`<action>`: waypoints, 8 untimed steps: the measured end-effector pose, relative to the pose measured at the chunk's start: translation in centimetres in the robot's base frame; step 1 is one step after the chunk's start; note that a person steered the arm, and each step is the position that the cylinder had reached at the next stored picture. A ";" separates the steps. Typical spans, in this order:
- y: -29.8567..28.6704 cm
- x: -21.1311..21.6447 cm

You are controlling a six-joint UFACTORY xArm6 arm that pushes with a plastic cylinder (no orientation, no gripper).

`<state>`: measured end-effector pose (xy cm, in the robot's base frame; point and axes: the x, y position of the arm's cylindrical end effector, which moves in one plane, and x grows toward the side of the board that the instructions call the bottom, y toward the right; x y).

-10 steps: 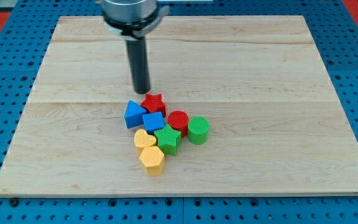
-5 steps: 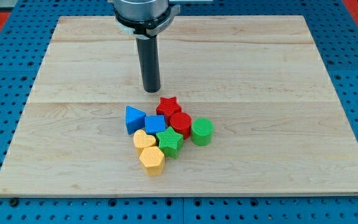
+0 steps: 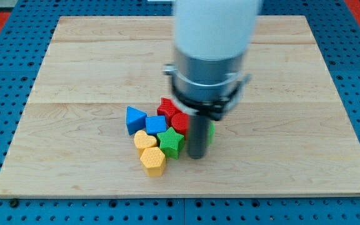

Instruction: Move the red circle right to the red star

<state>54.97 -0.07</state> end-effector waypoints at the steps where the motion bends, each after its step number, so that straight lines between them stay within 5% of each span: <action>1: -2.9 -2.0; 8: 10.0 -3.0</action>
<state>51.97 9.94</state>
